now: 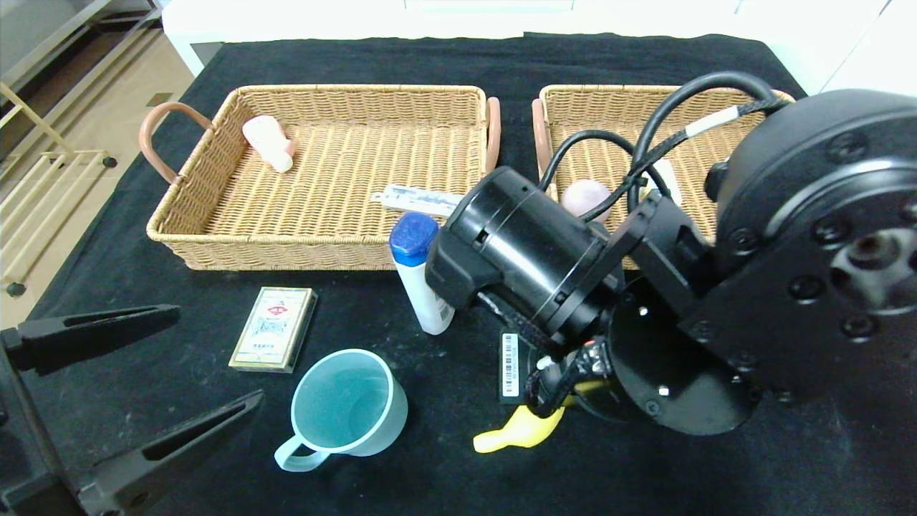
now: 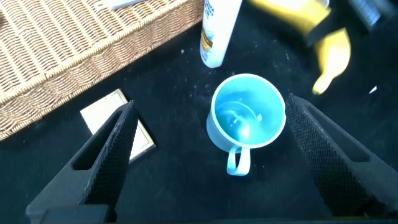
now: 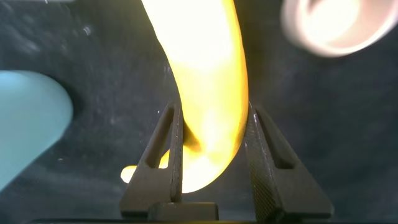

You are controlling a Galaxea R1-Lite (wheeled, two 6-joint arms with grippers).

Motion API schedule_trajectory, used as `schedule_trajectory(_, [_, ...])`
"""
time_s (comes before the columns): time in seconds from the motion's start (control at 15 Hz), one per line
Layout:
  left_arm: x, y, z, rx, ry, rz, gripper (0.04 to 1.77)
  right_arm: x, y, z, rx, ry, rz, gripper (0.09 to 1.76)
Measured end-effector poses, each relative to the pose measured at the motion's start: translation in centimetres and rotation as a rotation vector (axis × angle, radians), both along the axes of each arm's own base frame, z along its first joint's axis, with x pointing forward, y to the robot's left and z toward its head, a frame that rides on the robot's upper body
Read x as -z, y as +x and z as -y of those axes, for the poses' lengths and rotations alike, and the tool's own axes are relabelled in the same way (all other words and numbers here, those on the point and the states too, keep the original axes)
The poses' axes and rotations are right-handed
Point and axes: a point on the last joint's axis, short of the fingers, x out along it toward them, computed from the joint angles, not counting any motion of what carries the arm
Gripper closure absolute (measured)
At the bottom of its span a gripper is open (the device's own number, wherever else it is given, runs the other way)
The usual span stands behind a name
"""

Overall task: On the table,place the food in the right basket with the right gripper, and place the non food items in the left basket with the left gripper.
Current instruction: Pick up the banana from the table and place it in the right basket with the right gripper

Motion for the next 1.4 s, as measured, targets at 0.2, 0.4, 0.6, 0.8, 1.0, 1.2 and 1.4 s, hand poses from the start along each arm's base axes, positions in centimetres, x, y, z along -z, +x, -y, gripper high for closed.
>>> schedule_trajectory(0.2, [0.1, 0.1, 0.0, 0.0, 0.001, -0.004, 0.09, -1.8, 1.0, 2.2, 0.042, 0.019, 0.04, 1.18])
schedule_trajectory(0.4, [0.2, 0.1, 0.1, 0.0, 0.006, -0.01, 0.09, -3.5, 2.4, 5.1, 0.109, 0.046, 0.08, 1.18])
schedule_trajectory(0.6, [0.3, 0.2, 0.1, 0.0, 0.008, -0.013, 0.09, -5.2, 4.5, 7.9, 0.188, 0.099, 0.157, 1.18])
schedule_trajectory(0.8, [0.3, 0.2, 0.1, 0.001, 0.008, -0.014, 0.09, -6.9, 7.0, 10.4, 0.256, 0.169, 0.285, 1.18])
schedule_trajectory(1.0, [0.5, 0.2, 0.1, 0.002, 0.01, -0.018, 0.09, -8.2, 9.1, 12.2, 0.305, 0.217, 0.408, 1.18])
schedule_trajectory(1.2, [0.6, 0.2, 0.1, 0.003, 0.014, -0.023, 0.09, -9.1, 10.6, 13.3, 0.344, 0.266, 0.503, 1.18])
schedule_trajectory(1.4, [0.6, 0.2, 0.2, 0.004, 0.015, -0.024, 0.09, -9.1, 12.3, 14.3, 0.367, 0.253, 0.56, 1.18])
